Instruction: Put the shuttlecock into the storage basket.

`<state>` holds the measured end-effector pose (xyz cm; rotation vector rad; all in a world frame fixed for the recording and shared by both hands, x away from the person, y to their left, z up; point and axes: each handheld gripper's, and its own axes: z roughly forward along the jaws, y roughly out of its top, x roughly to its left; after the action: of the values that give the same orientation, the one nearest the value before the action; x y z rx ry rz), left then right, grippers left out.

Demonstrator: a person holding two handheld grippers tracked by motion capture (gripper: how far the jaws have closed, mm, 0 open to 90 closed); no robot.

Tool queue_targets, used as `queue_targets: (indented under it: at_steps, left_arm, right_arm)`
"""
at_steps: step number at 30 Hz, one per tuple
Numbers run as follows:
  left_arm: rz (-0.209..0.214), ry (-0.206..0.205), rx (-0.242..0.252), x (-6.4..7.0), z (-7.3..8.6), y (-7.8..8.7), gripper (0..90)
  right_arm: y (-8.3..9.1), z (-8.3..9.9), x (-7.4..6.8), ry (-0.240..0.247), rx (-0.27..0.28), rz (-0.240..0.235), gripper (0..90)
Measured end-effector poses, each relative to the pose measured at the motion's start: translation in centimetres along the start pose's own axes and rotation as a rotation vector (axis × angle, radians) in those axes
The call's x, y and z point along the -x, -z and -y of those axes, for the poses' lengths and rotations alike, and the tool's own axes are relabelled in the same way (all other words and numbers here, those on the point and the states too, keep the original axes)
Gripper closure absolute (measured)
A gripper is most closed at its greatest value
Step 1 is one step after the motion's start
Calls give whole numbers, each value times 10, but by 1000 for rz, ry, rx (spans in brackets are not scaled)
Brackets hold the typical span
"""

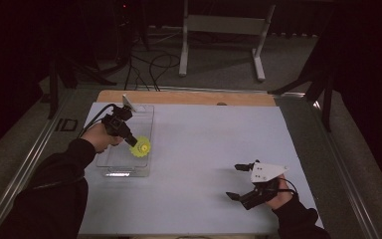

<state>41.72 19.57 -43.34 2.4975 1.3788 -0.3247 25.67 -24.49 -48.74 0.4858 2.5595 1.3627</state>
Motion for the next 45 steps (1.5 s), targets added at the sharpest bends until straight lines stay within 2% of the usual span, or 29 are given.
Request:
queue_targets:
  at_steps: [9,10,15,17,18,19,20,21,22,24,26,29,31,35,38,39,45]
  left_arm:
    - [-12,10,4,-3,0,-7,892]
    - [-18,13,11,-3,0,-6,847]
    - [-67,-6,10,5,-2,-5,469]
    - [-80,-7,13,7,-2,-4,373]
    - [-80,-7,13,7,-2,-4,373]
    - [-93,-4,19,9,-3,-2,259]
    - [-70,-19,17,9,-3,-2,230]
    - [-32,-28,23,10,-2,-1,115]
    - [-23,-31,29,11,-2,0,44]
    - [-52,-52,26,14,-2,1,41]
    - [-24,-62,35,15,-1,2,1]
    - [-12,-83,47,17,1,4,0]
    - [-31,-110,61,20,3,5,0]
    - [-54,-172,139,26,8,8,0]
    - [-68,-238,180,31,11,7,0]
    - [-85,-245,186,33,12,7,0]
    - [-88,-328,296,39,19,10,0]
  right_arm:
    - [0,0,0,2,-1,-3,85]
    - [0,0,0,3,-3,-1,85]
    - [0,0,0,2,-4,-5,85]
    - [0,0,0,4,-3,-5,85]
    - [0,0,0,6,-4,-3,85]
    - [0,0,0,2,-2,-4,85]
    - [1,0,0,3,-4,-2,85]
    - [1,0,0,3,-3,-2,85]
    - [1,0,0,3,-3,-3,85]
    - [1,0,0,2,-3,-1,85]
    - [1,0,0,3,-4,-1,85]
    - [2,0,-1,3,-3,1,85]
    - [3,1,0,1,-3,6,85]
    - [4,2,1,-7,1,13,85]
    - [6,3,2,-14,-1,18,85]
    - [6,4,3,-19,-2,17,85]
    - [7,7,5,-39,-11,25,85]
